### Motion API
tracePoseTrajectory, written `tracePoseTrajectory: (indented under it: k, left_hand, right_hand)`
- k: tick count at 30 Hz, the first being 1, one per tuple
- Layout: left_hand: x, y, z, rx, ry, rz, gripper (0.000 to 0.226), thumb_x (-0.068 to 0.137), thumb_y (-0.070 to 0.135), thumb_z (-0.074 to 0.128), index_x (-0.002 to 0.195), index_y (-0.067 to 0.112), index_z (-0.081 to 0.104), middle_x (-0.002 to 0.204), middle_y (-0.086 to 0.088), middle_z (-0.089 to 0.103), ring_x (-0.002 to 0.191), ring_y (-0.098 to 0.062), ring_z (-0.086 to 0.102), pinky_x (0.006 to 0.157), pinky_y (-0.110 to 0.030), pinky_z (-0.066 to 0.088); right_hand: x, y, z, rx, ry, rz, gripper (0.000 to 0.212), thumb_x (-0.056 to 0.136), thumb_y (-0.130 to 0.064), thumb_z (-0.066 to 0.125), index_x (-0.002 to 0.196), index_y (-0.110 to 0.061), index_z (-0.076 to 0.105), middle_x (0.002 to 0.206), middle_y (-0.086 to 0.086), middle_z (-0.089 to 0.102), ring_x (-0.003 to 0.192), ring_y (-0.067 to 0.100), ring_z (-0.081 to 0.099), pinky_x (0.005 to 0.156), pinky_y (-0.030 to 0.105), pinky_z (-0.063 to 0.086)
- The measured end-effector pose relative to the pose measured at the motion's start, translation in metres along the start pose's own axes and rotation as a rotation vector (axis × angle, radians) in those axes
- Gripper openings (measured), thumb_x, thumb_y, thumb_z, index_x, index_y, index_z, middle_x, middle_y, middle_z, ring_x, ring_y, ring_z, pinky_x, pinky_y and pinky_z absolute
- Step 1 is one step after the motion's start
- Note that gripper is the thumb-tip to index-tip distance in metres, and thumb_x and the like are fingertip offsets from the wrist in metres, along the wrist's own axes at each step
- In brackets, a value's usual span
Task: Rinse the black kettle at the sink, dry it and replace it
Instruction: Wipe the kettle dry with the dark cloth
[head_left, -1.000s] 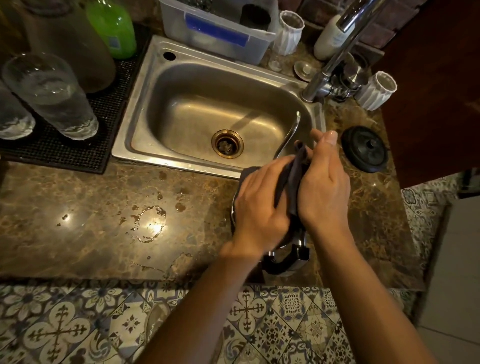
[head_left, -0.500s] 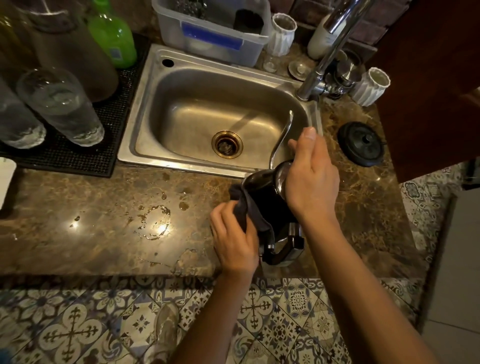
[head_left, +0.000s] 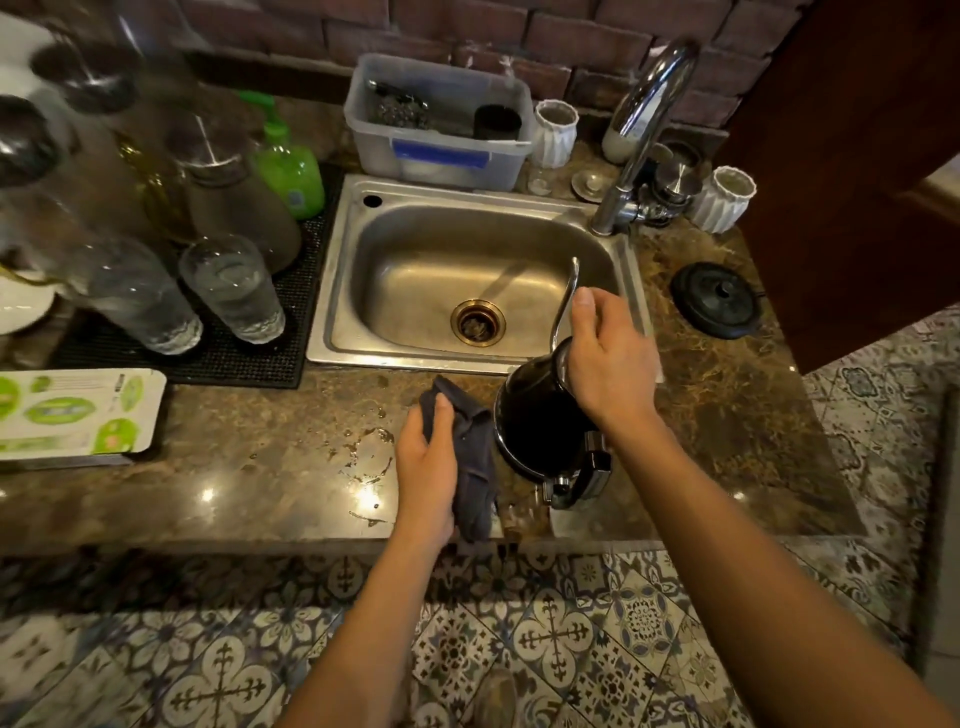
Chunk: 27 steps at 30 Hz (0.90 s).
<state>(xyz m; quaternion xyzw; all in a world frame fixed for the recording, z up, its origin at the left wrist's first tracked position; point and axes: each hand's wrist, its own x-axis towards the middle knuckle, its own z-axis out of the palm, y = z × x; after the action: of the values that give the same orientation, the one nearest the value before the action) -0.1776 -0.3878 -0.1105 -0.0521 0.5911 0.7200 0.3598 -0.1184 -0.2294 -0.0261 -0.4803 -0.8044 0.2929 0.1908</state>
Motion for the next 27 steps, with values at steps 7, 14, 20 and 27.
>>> tracePoseTrajectory:
  k: [7, 14, 20, 27]
  left_hand:
    - [-0.026, 0.05, -0.01, -0.385, -0.113, -0.314, 0.043, 0.096, 0.055, 0.055, 0.109, 0.021, 0.077, 0.104, -0.005, 0.081, 0.088, -0.022, 0.077, 0.078, -0.038, 0.055]
    - [-0.047, 0.076, -0.019, -0.465, -0.187, -0.354, 0.063, 0.101, 0.054, 0.035, 0.084, 0.015, 0.081, 0.087, -0.016, 0.077, 0.076, -0.031, 0.074, 0.078, -0.04, 0.058]
    - [-0.071, 0.101, -0.021, -0.445, -0.257, -0.419, 0.059, 0.098, 0.056, 0.04, 0.092, 0.011, 0.078, 0.089, -0.018, 0.077, 0.09, -0.038, 0.065, 0.081, -0.044, 0.051]
    - [-0.096, 0.131, -0.008, -0.317, -0.475, -0.528, 0.062, 0.095, 0.059, 0.046, 0.103, 0.008, 0.08, 0.106, -0.02, 0.076, 0.092, -0.037, 0.073, 0.091, -0.047, 0.053]
  right_hand:
    - [-0.021, -0.016, -0.024, 0.02, 0.017, -0.081, 0.04, 0.104, -0.034, 0.052, 0.136, -0.013, 0.061, 0.127, 0.008, 0.07, 0.106, 0.018, 0.064, 0.091, 0.025, 0.045]
    - [-0.097, -0.048, -0.028, 0.245, -0.159, -0.065, 0.025, 0.097, -0.044, 0.062, 0.118, -0.033, 0.072, 0.105, -0.026, 0.069, 0.097, -0.008, 0.063, 0.087, 0.01, 0.046]
    - [-0.126, -0.062, -0.035, 0.603, -0.311, 0.13, 0.028, 0.092, -0.046, 0.069, 0.106, -0.024, 0.078, 0.097, -0.008, 0.079, 0.094, 0.003, 0.073, 0.084, 0.028, 0.058]
    - [-0.129, -0.06, -0.08, 0.784, -0.377, 0.211, 0.022, 0.092, -0.03, 0.071, 0.093, -0.008, 0.072, 0.088, 0.006, 0.073, 0.083, 0.019, 0.069, 0.07, 0.027, 0.053]
